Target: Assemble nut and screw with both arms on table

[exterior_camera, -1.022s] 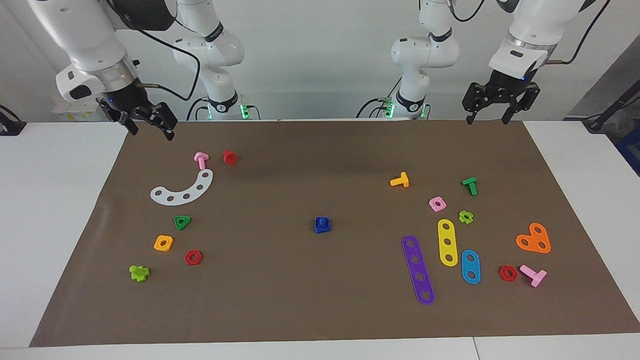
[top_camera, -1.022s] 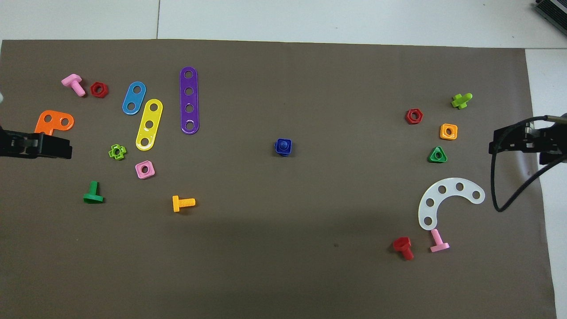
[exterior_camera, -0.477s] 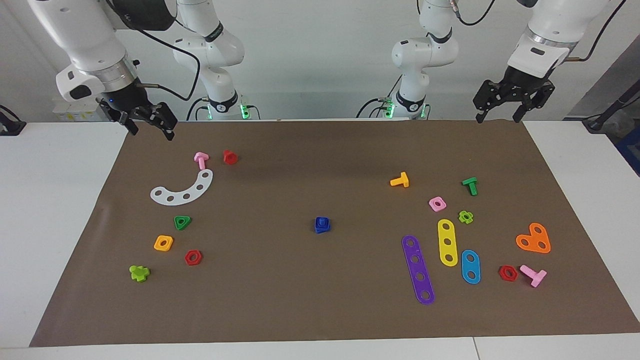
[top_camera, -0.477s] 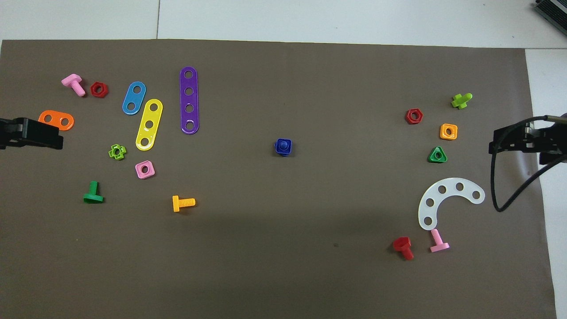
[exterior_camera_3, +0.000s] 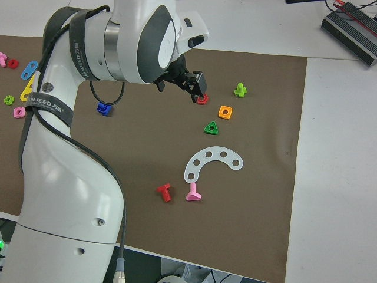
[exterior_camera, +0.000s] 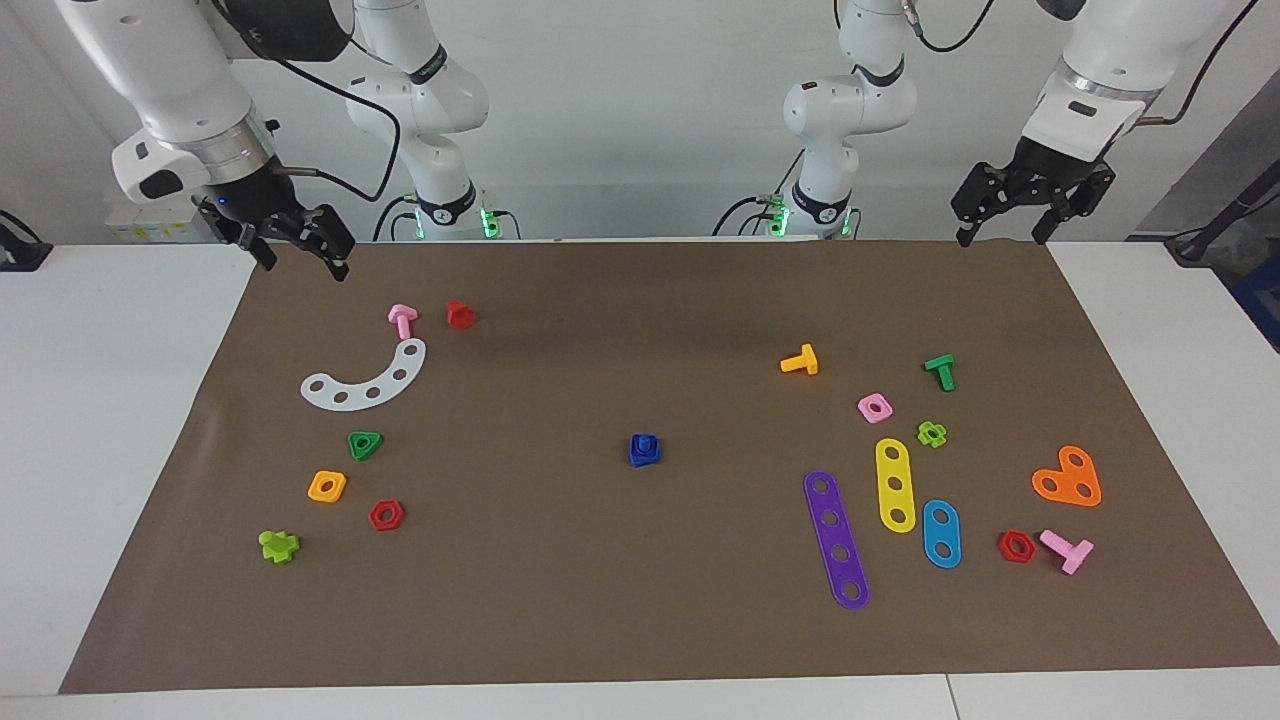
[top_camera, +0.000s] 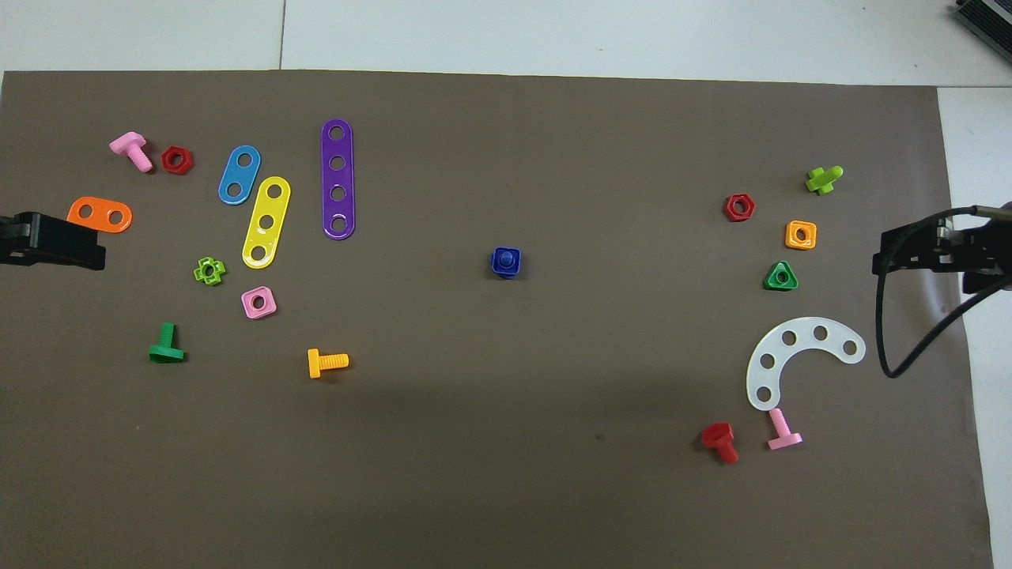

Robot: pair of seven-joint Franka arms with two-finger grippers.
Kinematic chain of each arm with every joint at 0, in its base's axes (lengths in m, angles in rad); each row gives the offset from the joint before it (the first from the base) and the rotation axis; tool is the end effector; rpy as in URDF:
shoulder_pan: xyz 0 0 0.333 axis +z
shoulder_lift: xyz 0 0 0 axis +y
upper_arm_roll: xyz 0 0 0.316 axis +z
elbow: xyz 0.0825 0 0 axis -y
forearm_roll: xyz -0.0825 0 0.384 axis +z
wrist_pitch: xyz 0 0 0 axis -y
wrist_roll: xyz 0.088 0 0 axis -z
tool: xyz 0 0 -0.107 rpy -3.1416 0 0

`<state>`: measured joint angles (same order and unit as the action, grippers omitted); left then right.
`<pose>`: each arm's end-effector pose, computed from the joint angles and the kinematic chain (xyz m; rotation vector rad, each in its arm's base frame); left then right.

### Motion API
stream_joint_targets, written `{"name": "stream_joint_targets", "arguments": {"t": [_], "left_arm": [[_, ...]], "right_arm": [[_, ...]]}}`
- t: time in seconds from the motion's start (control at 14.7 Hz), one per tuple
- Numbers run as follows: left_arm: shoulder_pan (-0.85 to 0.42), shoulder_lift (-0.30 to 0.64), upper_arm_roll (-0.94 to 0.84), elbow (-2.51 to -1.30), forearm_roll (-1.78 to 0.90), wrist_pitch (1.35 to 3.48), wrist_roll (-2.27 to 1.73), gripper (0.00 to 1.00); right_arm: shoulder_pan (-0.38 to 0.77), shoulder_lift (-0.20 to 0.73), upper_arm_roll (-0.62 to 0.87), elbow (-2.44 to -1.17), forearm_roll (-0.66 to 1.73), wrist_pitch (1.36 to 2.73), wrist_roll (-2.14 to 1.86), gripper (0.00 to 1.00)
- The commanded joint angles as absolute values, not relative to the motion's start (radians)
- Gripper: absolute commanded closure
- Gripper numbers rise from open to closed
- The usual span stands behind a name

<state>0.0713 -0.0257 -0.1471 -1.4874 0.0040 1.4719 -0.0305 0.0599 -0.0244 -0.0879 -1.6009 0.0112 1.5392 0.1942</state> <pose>0.5347 -0.0414 0.6686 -3.1336 0.0703 -0.0162 0.5430 -0.0146 0.6210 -3.1116 0.3468 0.0601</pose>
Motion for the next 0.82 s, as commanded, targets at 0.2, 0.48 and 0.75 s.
{"name": "stream_joint_targets", "arguments": {"t": [0.2,0.48,0.75], "left_arm": [[0.071,-0.051,-0.16,-1.514,0.017,1.486,-0.026,0.0],[0.063,-0.052,-0.164,-1.52,0.017,1.496,-0.021,0.0],[0.048,-0.084,-0.164,-1.589,0.017,1.529,-0.012,0.0]], "right_arm": [[0.058,-0.051,-0.089,-1.631,0.014,1.543,0.167,0.0],[0.058,-0.051,-0.089,-1.631,0.014,1.543,0.167,0.0],[0.058,-0.051,-0.089,-1.631,0.014,1.543,0.167,0.0]]}}
